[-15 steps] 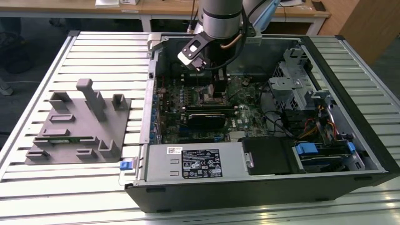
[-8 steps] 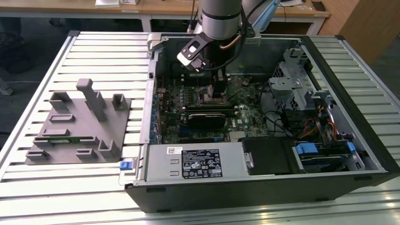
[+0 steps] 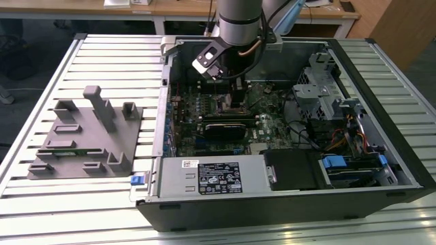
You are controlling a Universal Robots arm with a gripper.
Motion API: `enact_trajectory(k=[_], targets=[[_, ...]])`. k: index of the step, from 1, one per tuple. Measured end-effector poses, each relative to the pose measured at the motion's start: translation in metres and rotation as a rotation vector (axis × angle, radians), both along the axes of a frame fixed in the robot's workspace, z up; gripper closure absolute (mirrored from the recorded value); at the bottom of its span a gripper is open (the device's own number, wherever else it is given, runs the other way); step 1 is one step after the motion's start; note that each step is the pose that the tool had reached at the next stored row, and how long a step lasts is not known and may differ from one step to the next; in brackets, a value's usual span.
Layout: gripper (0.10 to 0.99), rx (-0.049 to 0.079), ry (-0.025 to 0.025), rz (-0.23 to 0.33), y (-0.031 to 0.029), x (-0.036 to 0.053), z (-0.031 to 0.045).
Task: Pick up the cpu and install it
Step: 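Place the cpu into insertion slot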
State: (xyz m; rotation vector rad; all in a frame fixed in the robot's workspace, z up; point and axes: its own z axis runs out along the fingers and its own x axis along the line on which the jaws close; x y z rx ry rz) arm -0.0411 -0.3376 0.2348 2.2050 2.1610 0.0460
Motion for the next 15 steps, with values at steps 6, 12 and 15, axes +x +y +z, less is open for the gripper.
enact_trajectory(k=[6, 12, 15], targets=[[0.553, -0.001, -0.0001, 0.000, 0.0073, -0.0008, -0.0092], [0.553, -0.001, 0.0000, 0.000, 0.0079, -0.0012, -0.0131], [0.553, -0.001, 0.0000, 0.000, 0.0080, -0.0012, -0.0144]])
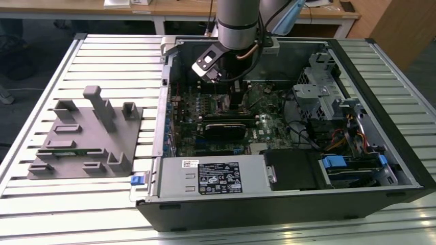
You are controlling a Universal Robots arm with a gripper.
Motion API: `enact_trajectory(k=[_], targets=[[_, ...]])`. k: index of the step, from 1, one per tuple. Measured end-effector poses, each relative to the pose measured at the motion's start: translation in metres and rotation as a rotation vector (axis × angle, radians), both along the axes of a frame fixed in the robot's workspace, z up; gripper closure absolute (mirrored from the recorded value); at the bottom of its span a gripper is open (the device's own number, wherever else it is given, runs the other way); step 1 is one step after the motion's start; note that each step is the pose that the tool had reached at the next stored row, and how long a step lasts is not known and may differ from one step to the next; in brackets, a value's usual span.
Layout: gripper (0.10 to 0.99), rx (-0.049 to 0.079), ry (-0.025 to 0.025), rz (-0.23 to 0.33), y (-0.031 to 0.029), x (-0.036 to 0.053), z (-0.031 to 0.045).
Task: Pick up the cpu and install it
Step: 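Place the cpu into insertion slot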
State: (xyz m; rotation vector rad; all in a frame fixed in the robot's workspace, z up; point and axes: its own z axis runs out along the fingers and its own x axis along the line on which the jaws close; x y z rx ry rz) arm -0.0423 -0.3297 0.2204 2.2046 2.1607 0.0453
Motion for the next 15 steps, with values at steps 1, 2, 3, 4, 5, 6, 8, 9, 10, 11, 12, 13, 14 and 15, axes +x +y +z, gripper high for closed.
enact_trajectory(k=[1, 2, 3, 4, 5, 6, 8, 9, 10, 11, 12, 13, 14, 15], targets=[[0.553, 0.000, 0.0000, 0.000, 0.0000, 0.0000, -0.0004], [0.553, 0.000, 0.0000, 0.000, 0.0000, 0.0000, -0.0007], [0.553, 0.000, 0.0001, 0.000, 0.0000, 0.0000, -0.0009], [0.553, 0.000, 0.0001, 0.000, 0.0000, 0.0000, -0.0012], [0.553, 0.000, 0.0001, 0.000, 0.0000, 0.0000, -0.0014], [0.553, 0.000, 0.0001, 0.000, 0.0000, 0.0000, -0.0016], [0.553, -0.001, 0.0000, 0.000, 0.0002, 0.0000, -0.0025], [0.553, -0.001, -0.0001, 0.000, 0.0006, -0.0001, -0.0033], [0.553, -0.004, 0.0002, 0.000, 0.0018, -0.0001, -0.0041], [0.553, -0.006, 0.0001, 0.000, 0.0033, -0.0001, -0.0052], [0.553, -0.007, 0.0000, 0.000, 0.0045, -0.0001, -0.0064], [0.553, -0.008, 0.0001, 0.000, 0.0056, -0.0002, -0.0075], [0.553, -0.009, 0.0000, 0.000, 0.0067, -0.0002, -0.0087], [0.553, -0.009, 0.0000, 0.000, 0.0077, -0.0003, -0.0099]])
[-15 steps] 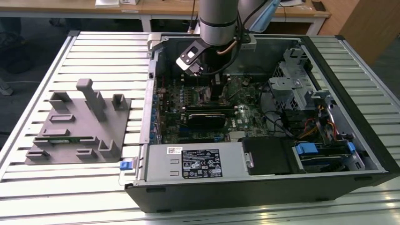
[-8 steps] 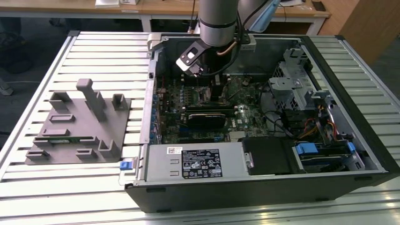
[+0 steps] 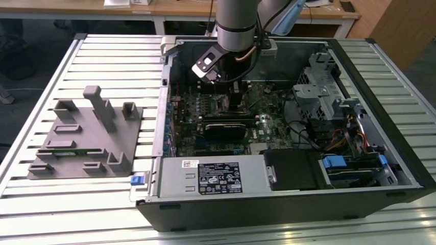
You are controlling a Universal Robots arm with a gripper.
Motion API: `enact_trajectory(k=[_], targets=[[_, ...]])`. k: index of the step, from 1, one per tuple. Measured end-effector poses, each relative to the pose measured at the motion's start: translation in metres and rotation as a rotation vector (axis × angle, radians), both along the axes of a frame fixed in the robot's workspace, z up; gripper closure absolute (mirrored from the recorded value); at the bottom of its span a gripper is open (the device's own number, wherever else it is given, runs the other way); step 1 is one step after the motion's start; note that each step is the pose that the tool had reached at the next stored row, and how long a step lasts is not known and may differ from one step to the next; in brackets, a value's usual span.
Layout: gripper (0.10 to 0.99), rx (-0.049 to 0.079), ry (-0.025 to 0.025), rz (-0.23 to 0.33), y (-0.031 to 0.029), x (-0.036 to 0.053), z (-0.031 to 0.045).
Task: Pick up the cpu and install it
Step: 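Place the cpu into insertion slot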
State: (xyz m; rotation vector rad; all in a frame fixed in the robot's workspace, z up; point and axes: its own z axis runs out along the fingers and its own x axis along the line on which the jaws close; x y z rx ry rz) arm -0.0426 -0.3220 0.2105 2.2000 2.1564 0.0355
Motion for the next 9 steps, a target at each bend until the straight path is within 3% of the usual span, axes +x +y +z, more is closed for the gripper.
enact_trajectory(k=[9], targets=[[0.553, -0.004, 0.0001, -0.001, 0.0051, -0.0022, -0.0080]])
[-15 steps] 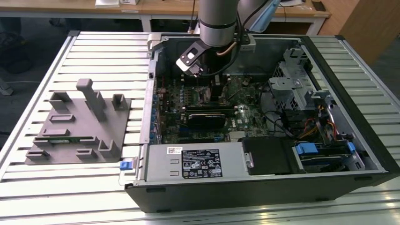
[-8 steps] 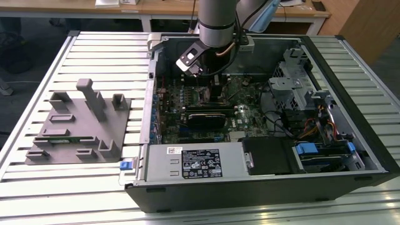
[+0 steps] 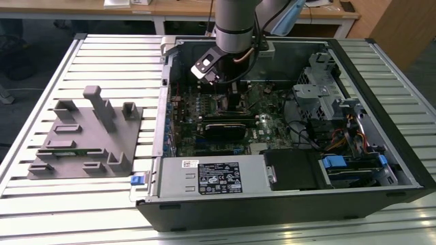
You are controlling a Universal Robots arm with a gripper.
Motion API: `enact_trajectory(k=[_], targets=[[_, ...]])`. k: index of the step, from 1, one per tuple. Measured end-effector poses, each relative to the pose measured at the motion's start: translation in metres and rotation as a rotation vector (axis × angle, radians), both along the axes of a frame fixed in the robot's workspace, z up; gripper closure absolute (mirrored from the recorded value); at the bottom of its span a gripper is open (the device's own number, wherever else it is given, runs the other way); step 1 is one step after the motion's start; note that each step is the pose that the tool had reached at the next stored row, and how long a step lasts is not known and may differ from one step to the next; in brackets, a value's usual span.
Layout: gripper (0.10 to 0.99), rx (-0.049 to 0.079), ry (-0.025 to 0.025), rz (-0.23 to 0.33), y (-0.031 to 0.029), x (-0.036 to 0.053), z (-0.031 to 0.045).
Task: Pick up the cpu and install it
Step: 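Place the cpu into insertion slot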
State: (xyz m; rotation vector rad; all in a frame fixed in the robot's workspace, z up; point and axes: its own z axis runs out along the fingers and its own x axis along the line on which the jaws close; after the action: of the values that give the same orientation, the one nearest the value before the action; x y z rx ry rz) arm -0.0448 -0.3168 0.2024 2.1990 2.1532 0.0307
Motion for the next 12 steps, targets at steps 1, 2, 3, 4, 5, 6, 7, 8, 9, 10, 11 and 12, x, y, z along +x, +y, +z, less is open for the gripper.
enact_trajectory(k=[1, 2, 3, 4, 5, 6, 7, 8, 9, 10, 11, 12], targets=[[0.553, 0.000, -0.0001, 0.000, 0.0006, 0.0000, -0.0011], [0.553, 0.000, -0.0001, 0.000, 0.0010, 0.0000, -0.0021], [0.553, 0.000, 0.0000, 0.000, 0.0013, 0.0000, -0.0031], [0.553, 0.000, 0.0000, 0.000, 0.0017, 0.0000, -0.0040], [0.553, 0.000, -0.0001, 0.000, 0.0021, 0.0000, -0.0048], [0.553, 0.000, 0.0000, 0.000, 0.0025, 0.0000, -0.0055], [0.553, 0.000, -0.0001, 0.000, 0.0027, 0.0000, -0.0059], [0.553, 0.000, 0.0000, 0.000, 0.0030, 0.0000, -0.0063], [0.553, 0.000, -0.0001, 0.000, 0.0032, 0.0000, -0.0067], [0.553, 0.000, 0.0000, 0.000, 0.0033, 0.0000, -0.0071], [0.553, 0.000, 0.0001, 0.000, 0.0033, 0.0000, -0.0072], [0.553, 0.000, 0.0001, 0.000, 0.0033, 0.0000, -0.0072]])
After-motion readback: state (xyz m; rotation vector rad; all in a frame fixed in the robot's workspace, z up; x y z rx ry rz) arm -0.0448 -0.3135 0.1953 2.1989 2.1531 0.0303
